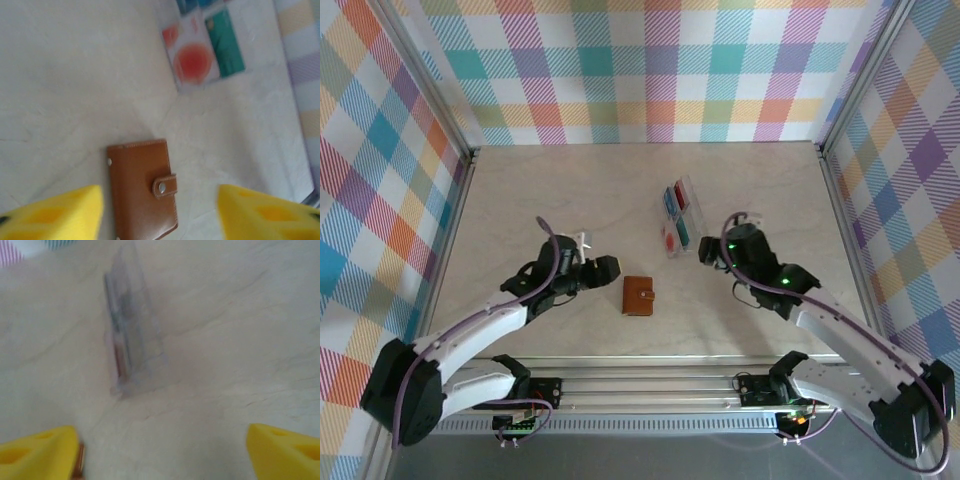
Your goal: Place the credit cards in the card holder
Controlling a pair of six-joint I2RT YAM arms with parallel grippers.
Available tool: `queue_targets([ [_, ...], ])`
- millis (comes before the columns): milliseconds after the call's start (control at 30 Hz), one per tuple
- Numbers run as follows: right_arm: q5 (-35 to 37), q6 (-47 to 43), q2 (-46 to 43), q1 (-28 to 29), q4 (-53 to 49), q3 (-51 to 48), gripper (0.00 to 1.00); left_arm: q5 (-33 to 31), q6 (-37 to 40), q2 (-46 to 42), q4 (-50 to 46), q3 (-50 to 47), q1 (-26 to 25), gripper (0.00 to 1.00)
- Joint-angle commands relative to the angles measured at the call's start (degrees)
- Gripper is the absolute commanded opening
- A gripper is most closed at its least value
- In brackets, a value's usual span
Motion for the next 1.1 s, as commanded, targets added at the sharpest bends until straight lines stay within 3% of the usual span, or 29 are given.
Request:
queue_targets([
  [0, -1.1, -0.6, 4.9, 6.6, -0.7, 3.6, 0.68, 3.3, -1.1, 6.7, 6.0, 0.3, -2.0, 0.42],
  [100, -5.7, -0.7, 9.2, 10.5, 0.8, 4.8, 0.48, 3.4, -1.5, 12.6, 7.1, 2.0, -2.8, 0.21],
  [300, -15.8, -0.2, 16.6, 13.6, 4.1, 5.4, 0.29, 3.3, -1.6, 17.5, 9.4, 3.0, -3.5, 0.17],
  [633, -21.0, -1.2, 26.7, 14.7, 6.8, 8.4, 0.32, -0.3, -1.9, 23.9, 11.5, 2.7, -3.7, 0.09],
  [1067, -21.6, -0.9, 38.0, 15.0, 7.4, 12.8, 0.31, -7.1, -3.4, 19.9, 11.5, -4.0, -5.9, 0.05],
])
